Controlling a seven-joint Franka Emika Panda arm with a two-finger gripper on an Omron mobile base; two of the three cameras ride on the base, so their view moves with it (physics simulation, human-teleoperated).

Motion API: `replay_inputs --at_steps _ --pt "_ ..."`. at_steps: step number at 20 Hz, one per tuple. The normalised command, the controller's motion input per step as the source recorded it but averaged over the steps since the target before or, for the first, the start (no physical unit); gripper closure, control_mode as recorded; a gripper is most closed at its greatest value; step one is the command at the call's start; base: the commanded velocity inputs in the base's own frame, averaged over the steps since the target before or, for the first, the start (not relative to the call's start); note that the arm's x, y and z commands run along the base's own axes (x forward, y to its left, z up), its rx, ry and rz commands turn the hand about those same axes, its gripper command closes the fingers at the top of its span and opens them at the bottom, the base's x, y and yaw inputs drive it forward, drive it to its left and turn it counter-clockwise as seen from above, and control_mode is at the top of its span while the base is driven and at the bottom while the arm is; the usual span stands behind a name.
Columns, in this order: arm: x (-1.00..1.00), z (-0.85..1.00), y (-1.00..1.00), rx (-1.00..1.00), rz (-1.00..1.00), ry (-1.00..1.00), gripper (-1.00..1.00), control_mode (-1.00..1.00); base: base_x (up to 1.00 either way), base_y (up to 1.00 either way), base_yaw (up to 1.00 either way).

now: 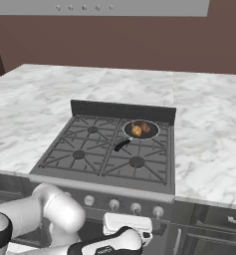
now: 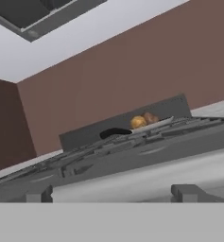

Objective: Put the onion and potato in the pan. Then turn on the rear right burner and set the heat to medium.

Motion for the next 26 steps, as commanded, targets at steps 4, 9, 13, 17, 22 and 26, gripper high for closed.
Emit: replay_inputs --at_steps 4,9,13,17,22,26 --pt "0.04 -0.04 0.00 0.00 -0.18 0.00 -1.00 -1.00 0.00 0.00 0.00" --pt "0.00 -0.05 0.00 0.00 -0.10 0.00 -1.00 -1.00 0.00 0.00 0.00" --pt "0.00 -0.18 -0.02 0.00 -0.03 0.00 -1.00 -1.00 0.00 0.00 0.00" --pt "0.00 -0.33 -0.08 0.00 -0.01 0.00 -1.00 -1.00 0.00 0.00 0.00" --pt "0.00 -0.27 -0.11 0.00 0.00 0.00 -1.00 -1.00 0.00 0.00 0.00" --pt "0.00 -0.08 -0.13 0.00 0.00 0.00 -1.00 -1.00 0.00 0.00 0.00"
